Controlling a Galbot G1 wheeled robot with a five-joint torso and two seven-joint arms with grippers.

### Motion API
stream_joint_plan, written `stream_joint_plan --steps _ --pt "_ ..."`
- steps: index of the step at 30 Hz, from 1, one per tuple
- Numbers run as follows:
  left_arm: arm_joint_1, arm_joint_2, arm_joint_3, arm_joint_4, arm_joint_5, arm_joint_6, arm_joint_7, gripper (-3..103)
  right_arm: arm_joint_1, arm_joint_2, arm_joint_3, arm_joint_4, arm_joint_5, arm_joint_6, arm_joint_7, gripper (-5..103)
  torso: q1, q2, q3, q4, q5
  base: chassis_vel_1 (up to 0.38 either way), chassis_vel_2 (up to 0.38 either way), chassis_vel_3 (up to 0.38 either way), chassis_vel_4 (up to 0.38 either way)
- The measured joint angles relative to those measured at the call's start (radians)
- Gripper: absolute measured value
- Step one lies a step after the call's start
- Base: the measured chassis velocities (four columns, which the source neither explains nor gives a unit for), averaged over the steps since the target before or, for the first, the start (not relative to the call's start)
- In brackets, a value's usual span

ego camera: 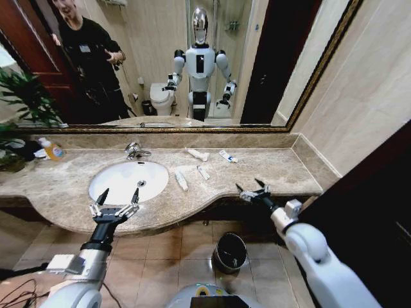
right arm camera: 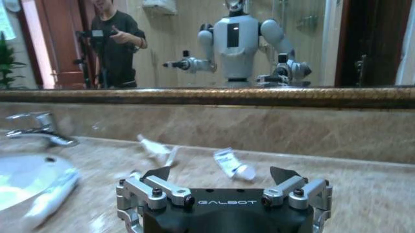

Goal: Pick up the trash from the sink and place it in the trash bin.

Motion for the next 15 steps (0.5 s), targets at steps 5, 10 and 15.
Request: stream_joint_plan --steps 5,10,15 --pt "0.0 0.0 0.0 0.0 0.0 0.0 0.0 100 0.146 -0.019 -0.08 -0.078 0.004 -0.017 -0.023 100 0.0 0.0 0.0 -0.0002 0.0005 0.0 0.0 0.0 0.0" --pt "0.0 0.0 0.0 0.0 0.0 0.0 0.0 100 0.244 -0.026 -0.18 -0.111 0.003 -0.033 -0.02 100 0.0 0.0 0.0 0.0 0.0 0.0 0.0 0.0 0.0" --pt "0.0 0.0 0.0 0.0 0.0 0.0 0.0 100 0.333 -0.044 -0.261 -0.173 0.024 -0.054 -0.012 100 0.0 0.0 0.0 -0.0002 0.0 0.0 0.0 0.0 0.0"
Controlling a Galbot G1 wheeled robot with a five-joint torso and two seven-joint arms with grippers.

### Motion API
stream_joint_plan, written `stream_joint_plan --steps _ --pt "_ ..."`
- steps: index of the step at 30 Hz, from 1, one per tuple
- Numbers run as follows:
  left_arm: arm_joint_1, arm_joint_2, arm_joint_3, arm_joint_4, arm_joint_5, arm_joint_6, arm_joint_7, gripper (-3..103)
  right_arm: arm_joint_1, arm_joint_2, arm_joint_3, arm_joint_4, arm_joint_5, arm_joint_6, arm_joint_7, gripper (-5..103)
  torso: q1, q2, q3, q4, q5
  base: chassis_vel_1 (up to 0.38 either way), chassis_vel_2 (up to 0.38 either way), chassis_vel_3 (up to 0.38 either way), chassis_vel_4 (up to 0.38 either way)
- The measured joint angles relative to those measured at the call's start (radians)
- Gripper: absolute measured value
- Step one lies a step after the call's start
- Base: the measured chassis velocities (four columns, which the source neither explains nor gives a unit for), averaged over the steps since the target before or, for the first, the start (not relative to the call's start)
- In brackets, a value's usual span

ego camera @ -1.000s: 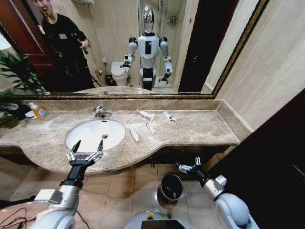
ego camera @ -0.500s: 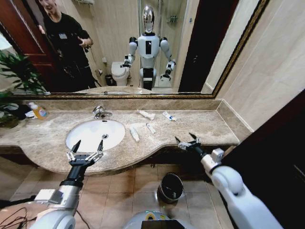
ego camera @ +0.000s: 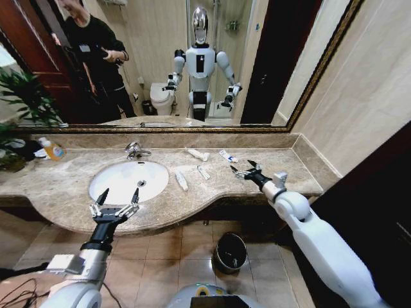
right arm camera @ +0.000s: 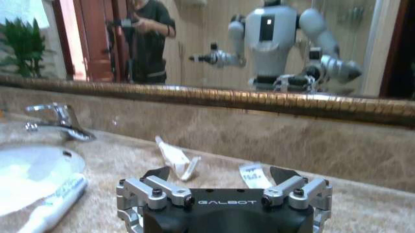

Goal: Pick up the trash from the sink and place it in the trash bin.

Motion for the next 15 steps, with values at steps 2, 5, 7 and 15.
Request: stream_joint_plan --steps 2,5,7,15 --pt "0.0 0.0 0.0 0.0 0.0 0.0 0.0 100 0.056 -0.004 -0.054 -0.043 0.016 -0.003 0.003 100 0.0 0.0 0.0 -0.0001 -0.0002 0.0 0.0 0.0 0.0" --pt "0.0 0.0 0.0 0.0 0.0 0.0 0.0 100 0.097 0.003 -0.091 -0.068 0.021 -0.005 0.004 100 0.0 0.0 0.0 -0.0001 0.0 0.0 0.0 0.0 0.0" --pt "0.0 0.0 0.0 0.0 0.0 0.0 0.0 100 0.162 0.028 -0.149 -0.099 0.021 -0.006 0.007 100 0.0 0.0 0.0 0.0 -0.0002 0.0 0.0 0.0 0.0" --pt "0.0 0.0 0.0 0.0 0.0 0.0 0.0 100 0.291 0.089 -0.314 -0.147 0.021 -0.034 0.047 100 0.0 0.0 0.0 0.0002 -0.0003 0.0 0.0 0.0 0.0"
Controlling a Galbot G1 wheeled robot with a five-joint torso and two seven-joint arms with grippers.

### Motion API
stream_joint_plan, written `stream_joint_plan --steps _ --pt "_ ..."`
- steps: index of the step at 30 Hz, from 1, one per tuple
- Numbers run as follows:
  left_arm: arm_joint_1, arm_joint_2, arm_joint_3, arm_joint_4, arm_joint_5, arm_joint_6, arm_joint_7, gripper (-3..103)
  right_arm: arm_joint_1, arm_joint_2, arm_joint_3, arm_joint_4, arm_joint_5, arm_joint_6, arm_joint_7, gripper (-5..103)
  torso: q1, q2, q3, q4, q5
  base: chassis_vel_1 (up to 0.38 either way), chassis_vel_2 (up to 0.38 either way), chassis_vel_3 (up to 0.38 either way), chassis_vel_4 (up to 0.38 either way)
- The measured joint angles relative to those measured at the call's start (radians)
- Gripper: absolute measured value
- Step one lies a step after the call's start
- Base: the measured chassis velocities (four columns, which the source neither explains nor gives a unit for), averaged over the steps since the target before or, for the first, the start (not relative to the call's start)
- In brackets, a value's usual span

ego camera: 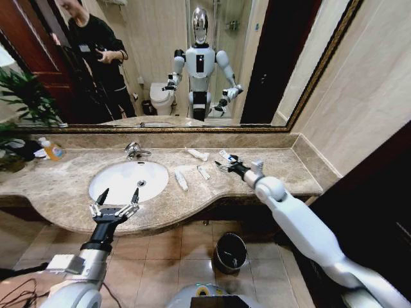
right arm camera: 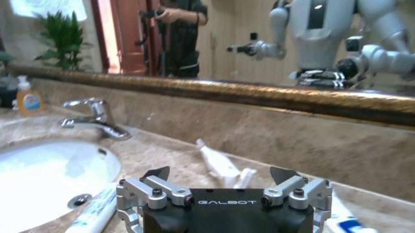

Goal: Pick up the trash from the sink and place it in the trash bin.

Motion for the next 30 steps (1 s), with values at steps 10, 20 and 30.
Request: stream_joint_plan --steps 10,20,30 --pt "0.0 0.0 0.0 0.0 0.0 0.0 0.0 100 0.083 0.033 -0.12 -0.105 0.038 -0.038 0.1 100 0.0 0.0 0.0 -0.0002 0.0 0.0 0.0 0.0 0.0" --pt "0.0 0.0 0.0 0.0 0.0 0.0 0.0 100 0.1 0.065 -0.174 -0.146 0.136 -0.089 0.202 100 0.0 0.0 0.0 -0.0003 0.0001 0.0 0.0 0.0 0.0" --pt "0.0 0.0 0.0 0.0 0.0 0.0 0.0 100 0.161 0.108 -0.216 -0.202 0.129 -0.09 0.204 100 0.0 0.0 0.0 -0.0002 0.0001 0.0 0.0 0.0 0.0"
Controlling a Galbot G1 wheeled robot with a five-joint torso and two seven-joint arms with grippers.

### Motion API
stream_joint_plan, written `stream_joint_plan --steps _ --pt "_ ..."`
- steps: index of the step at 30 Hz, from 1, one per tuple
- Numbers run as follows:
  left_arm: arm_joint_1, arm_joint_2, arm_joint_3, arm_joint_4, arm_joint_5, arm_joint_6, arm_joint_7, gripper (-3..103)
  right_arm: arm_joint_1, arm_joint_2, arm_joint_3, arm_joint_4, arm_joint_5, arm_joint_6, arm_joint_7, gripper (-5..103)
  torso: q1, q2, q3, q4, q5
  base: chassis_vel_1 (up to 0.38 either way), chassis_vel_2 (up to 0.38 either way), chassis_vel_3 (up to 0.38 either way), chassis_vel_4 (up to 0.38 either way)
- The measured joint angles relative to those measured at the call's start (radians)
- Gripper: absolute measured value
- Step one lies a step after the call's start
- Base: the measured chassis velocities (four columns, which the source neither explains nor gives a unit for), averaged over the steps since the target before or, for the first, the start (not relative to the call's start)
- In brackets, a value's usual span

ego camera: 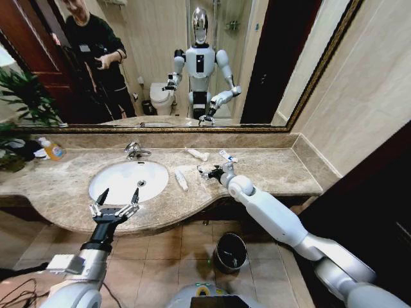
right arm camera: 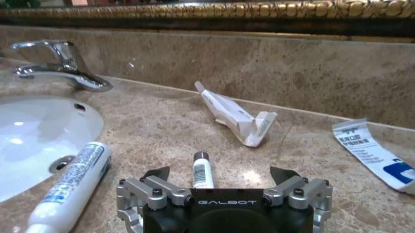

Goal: Pick up the trash from the sink and place it in the trash bin.

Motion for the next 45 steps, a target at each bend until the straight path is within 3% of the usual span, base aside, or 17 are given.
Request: stream_joint_plan --steps 7,14,16,19,26,32,37,45 --pt "0.0 0.0 0.0 0.0 0.0 0.0 0.0 100 0.019 0.029 -0.022 -0.045 -0.023 0.003 -0.001 101 0.0 0.0 0.0 0.0 0.0 0.0 0.0 0.0 0.0" --pt "0.0 0.0 0.0 0.0 0.0 0.0 0.0 100 0.05 0.054 -0.03 -0.099 -0.039 0.006 -0.001 84 0.0 0.0 0.0 0.0 0.0 0.0 0.0 0.0 0.0" --pt "0.0 0.0 0.0 0.0 0.0 0.0 0.0 100 0.053 0.055 -0.03 -0.105 -0.04 0.007 -0.001 84 0.0 0.0 0.0 0.0001 0.0 0.0 0.0 0.0 0.0" --pt "0.0 0.0 0.0 0.0 0.0 0.0 0.0 100 0.06 0.046 -0.034 -0.11 -0.04 0.007 -0.002 71 0.0 0.0 0.0 0.0 0.0001 0.0 0.0 0.0 0.0" --pt "0.0 0.0 0.0 0.0 0.0 0.0 0.0 100 0.043 0.029 -0.04 -0.091 -0.046 0.006 -0.001 66 0.0 0.0 0.0 0.0001 -0.0001 0.0 0.0 0.0 0.0" --pt "0.0 0.0 0.0 0.0 0.0 0.0 0.0 100 0.036 0.028 -0.041 -0.064 -0.047 0.003 0.008 72 0.0 0.0 0.0 0.0 0.0 0.0 0.0 0.0 0.0" --pt "0.0 0.0 0.0 0.0 0.0 0.0 0.0 100 0.036 0.028 -0.041 -0.063 -0.047 0.0 0.013 66 0.0 0.0 0.0 0.0 0.0001 0.0 0.0 0.0 0.0" --pt "0.0 0.0 0.0 0.0 0.0 0.0 0.0 100 0.007 0.023 -0.043 -0.064 -0.051 -0.002 0.016 71 0.0 0.0 0.0 0.0 0.0001 0.0 0.0 0.0 0.0"
